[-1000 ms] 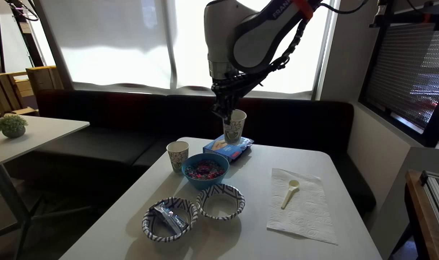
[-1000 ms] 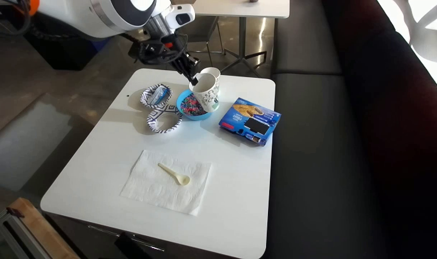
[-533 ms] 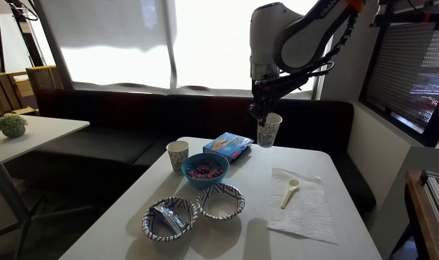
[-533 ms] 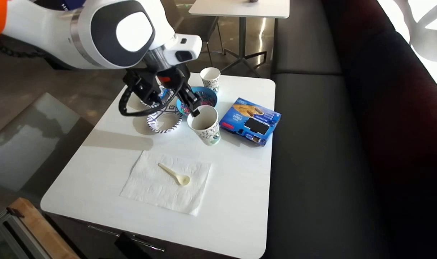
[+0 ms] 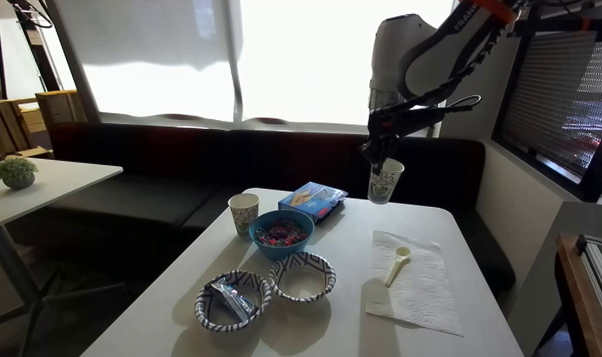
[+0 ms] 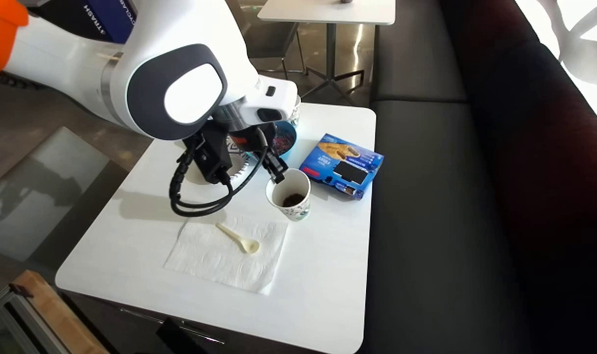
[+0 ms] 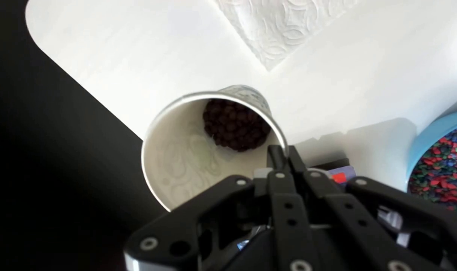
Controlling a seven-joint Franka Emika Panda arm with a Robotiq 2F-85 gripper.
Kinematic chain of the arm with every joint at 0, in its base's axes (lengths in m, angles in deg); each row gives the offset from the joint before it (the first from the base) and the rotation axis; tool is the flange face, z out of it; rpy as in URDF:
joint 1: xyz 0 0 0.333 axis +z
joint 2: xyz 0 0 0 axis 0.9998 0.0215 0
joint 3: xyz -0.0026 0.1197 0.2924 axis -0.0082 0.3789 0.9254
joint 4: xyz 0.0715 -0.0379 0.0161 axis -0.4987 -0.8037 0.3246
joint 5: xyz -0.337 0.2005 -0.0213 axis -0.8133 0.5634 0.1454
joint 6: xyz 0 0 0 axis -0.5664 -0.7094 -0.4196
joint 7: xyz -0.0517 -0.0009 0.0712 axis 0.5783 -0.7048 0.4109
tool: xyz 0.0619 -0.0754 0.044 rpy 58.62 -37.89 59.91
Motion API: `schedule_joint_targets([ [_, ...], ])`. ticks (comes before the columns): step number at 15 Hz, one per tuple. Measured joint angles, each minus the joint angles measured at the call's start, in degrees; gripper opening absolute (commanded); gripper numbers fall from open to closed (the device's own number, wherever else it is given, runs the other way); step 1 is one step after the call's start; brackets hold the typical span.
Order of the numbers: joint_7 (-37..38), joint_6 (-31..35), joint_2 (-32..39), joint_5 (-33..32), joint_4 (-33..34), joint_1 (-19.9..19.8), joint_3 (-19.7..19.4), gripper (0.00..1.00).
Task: Remove the coffee cup from the blue bowl.
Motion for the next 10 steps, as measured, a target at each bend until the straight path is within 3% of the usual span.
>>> schedule_joint_targets([
  [6, -0.46, 0.00, 1.12, 0.50, 1.06, -0.87, -0.25, 0.01],
  [10, -5.69, 1.12, 3.83, 4.52, 2.53, -3.35, -0.24, 0.01],
])
